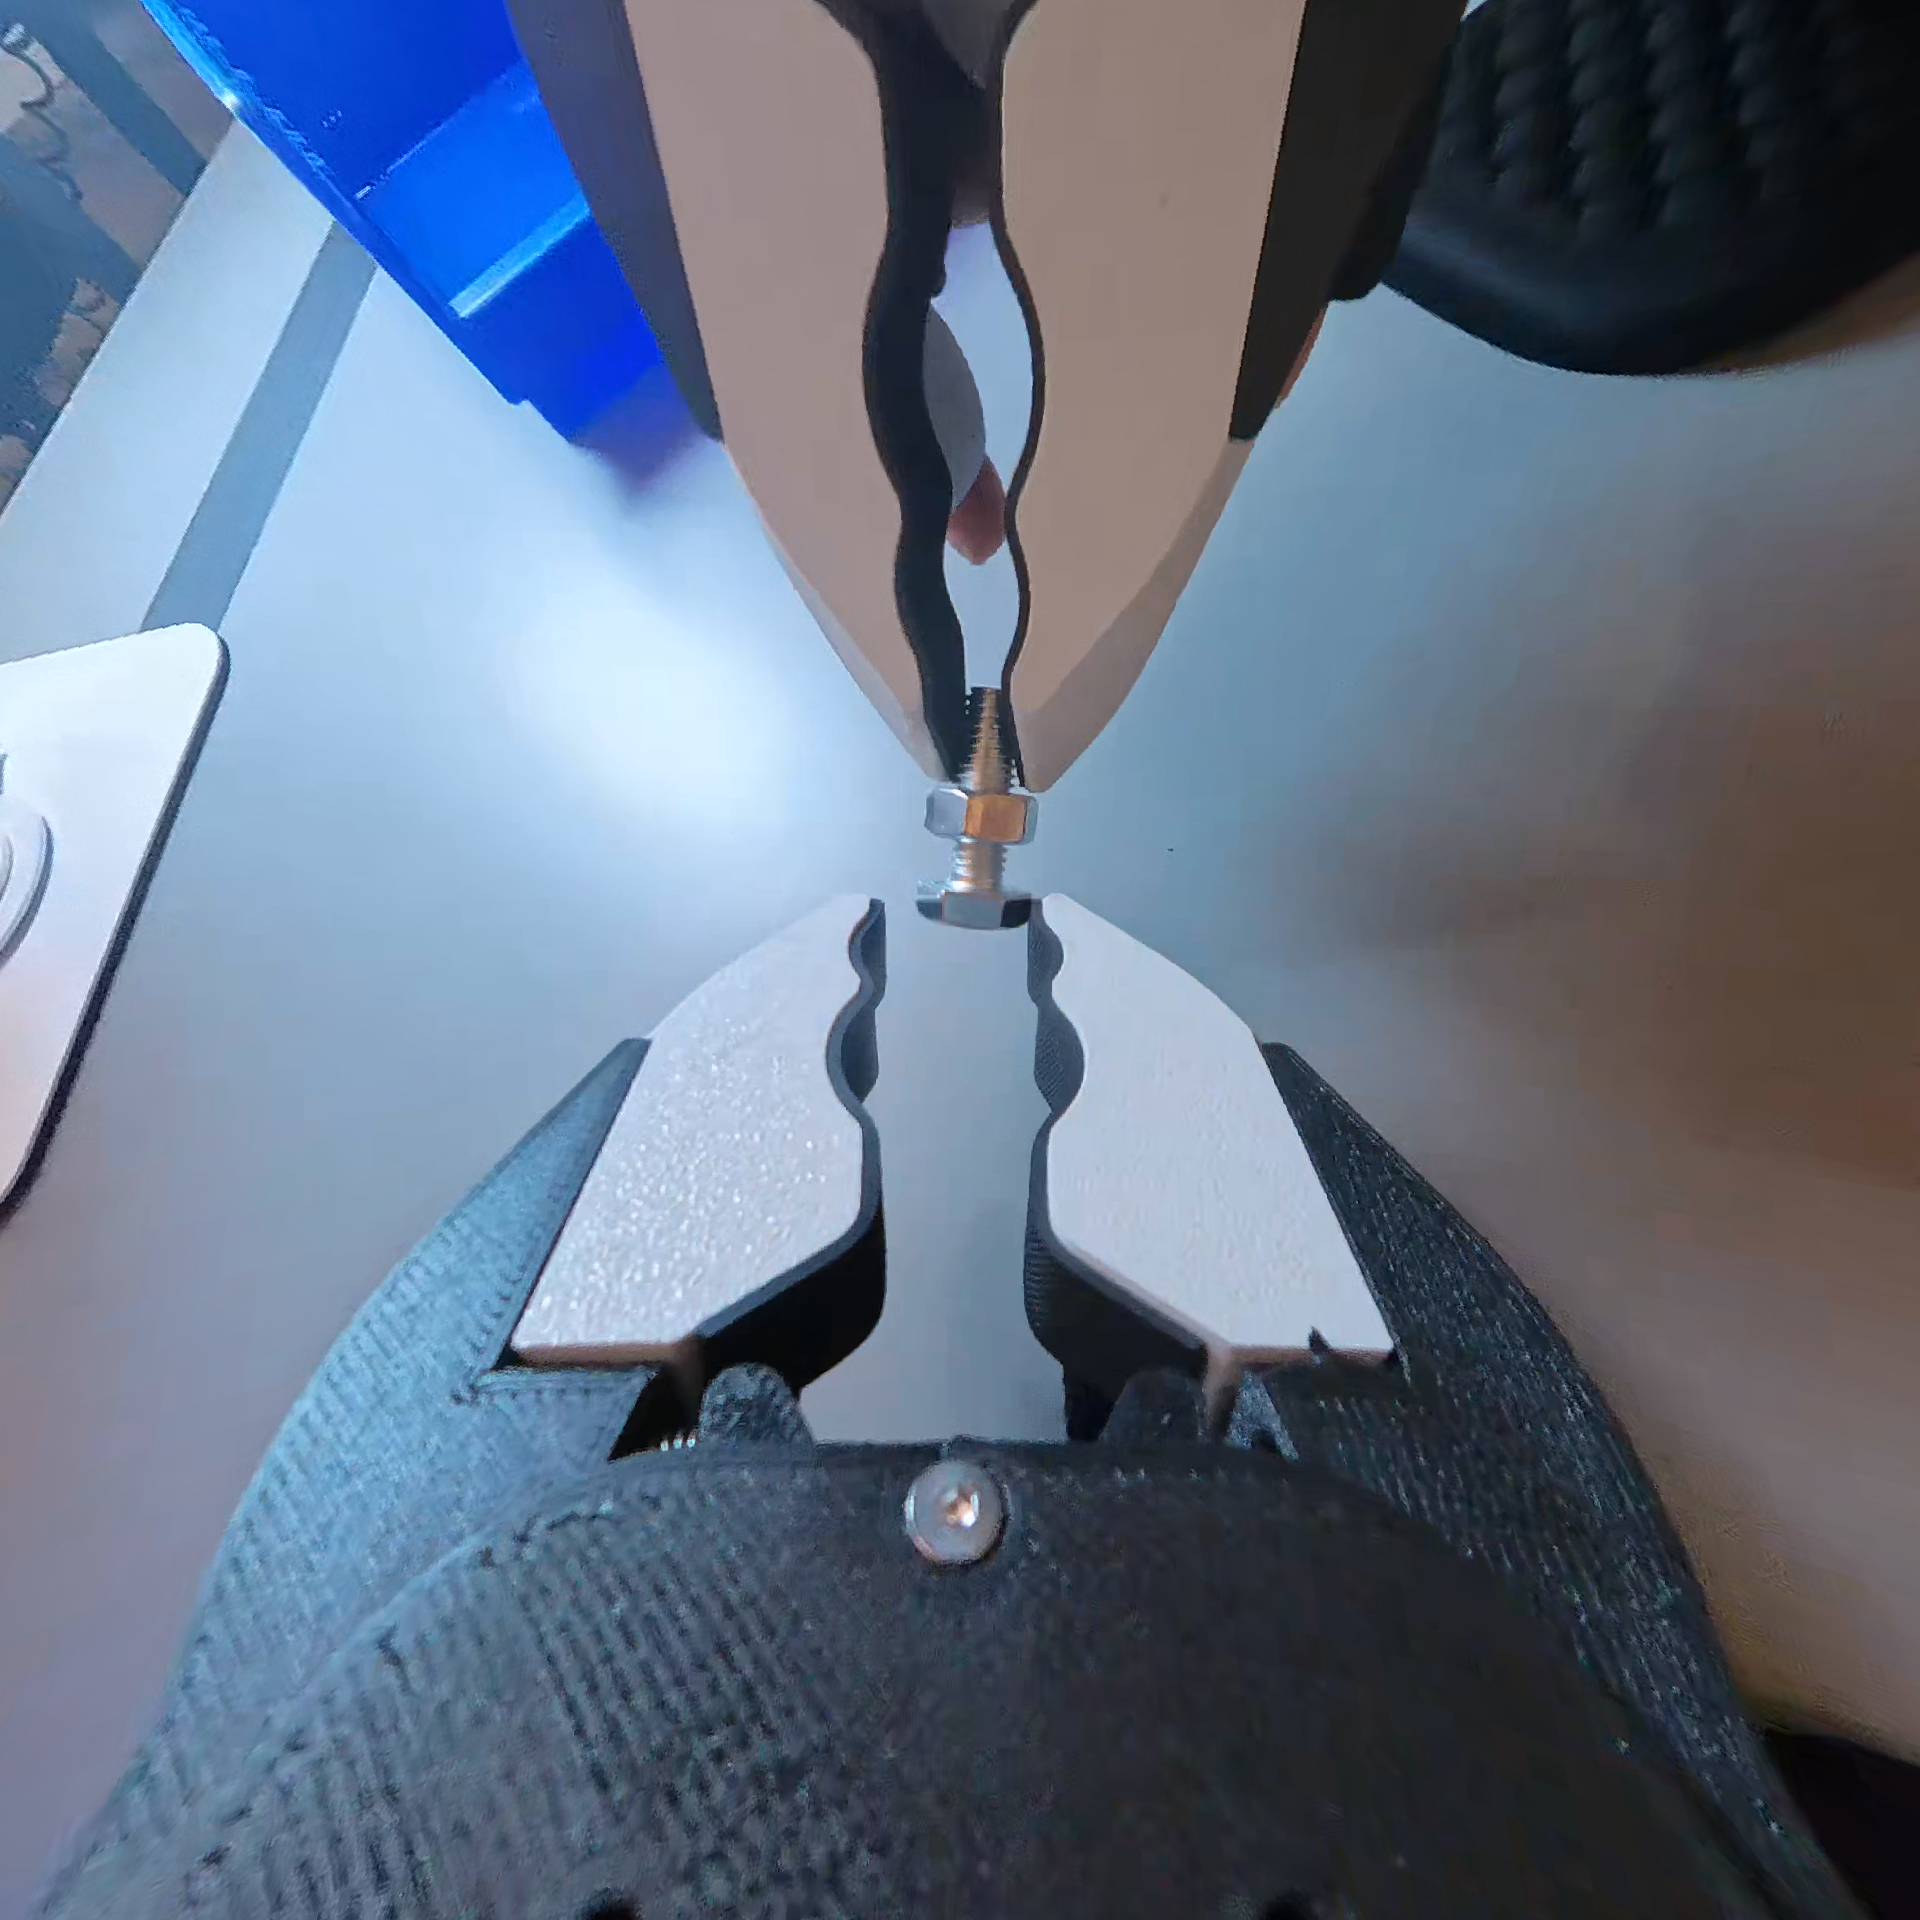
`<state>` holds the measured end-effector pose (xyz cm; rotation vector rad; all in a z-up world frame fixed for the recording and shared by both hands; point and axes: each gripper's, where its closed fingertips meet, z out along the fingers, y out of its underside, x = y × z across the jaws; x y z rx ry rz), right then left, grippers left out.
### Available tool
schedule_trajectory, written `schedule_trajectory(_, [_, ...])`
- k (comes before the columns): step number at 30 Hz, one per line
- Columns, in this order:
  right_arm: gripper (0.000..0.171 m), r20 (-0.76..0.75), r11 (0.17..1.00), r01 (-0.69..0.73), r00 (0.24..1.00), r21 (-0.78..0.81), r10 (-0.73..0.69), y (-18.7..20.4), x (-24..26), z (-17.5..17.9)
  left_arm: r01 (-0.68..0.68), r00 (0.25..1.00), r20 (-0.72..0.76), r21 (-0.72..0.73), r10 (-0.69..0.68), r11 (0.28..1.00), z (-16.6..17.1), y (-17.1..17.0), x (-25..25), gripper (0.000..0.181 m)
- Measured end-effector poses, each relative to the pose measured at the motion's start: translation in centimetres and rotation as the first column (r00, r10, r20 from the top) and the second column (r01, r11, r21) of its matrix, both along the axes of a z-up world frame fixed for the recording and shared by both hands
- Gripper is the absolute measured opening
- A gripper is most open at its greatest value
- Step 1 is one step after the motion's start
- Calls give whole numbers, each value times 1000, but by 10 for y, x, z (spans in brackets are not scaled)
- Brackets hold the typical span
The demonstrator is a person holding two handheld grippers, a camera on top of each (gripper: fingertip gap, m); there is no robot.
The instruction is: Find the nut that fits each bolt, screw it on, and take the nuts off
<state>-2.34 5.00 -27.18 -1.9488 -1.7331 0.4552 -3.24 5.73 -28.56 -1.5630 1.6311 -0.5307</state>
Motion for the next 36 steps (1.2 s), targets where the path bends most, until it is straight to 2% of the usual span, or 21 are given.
schedule_trajectory(8, [10, -2, 999, 34, 999, -19, -34, 1, -3, -1, 0, 999, -34, 39, 1, 999, -7, -1, 1, 20])
schedule_trajectory(12, [10, -136, 996, 60, 988, -71, -70, 4, -9, 15, -21, 999, 41, 45, 19, 999, 1, 2, 5, 20])
schedule_trajectory(16, [11, -317, 995, 65, 945, -77, -86, 12, -15, 38, -52, 978, 201, -22, 55, 998, 21, 8, 6, 19])
schedule_trajectory(20, [18, -399, 993, 95, 909, -75, -117, 20, -16, 49, -112, 958, 266, -12, 111, 994, 32, 18, 4, 19])
schedule_trajectory(25, [10, -443, 990, 136, 886, -31, -136, 29, -15, 55, -149, 942, 303, -7, 144, 989, 38, 24, 2, 19])
schedule_trajectory(29, [10, -429, 994, 101, 897, -36, -107, 24, -15, 57, -129, 937, 325, -20, 129, 991, 41, 20, 3, 19])
schedule_trajectory(33, [10, -277, 999, -31, 960, 9, 32, 13, -11, 53, -18, 937, 345, -115, 57, 993, 39, 3, 10, 24])
schedule_trajectory(36, [10, -184, 992, -126, 975, -7, 122, 6, -12, 50, 32, 929, 369, -151, 26, 988, 43, -5, 12, 25])
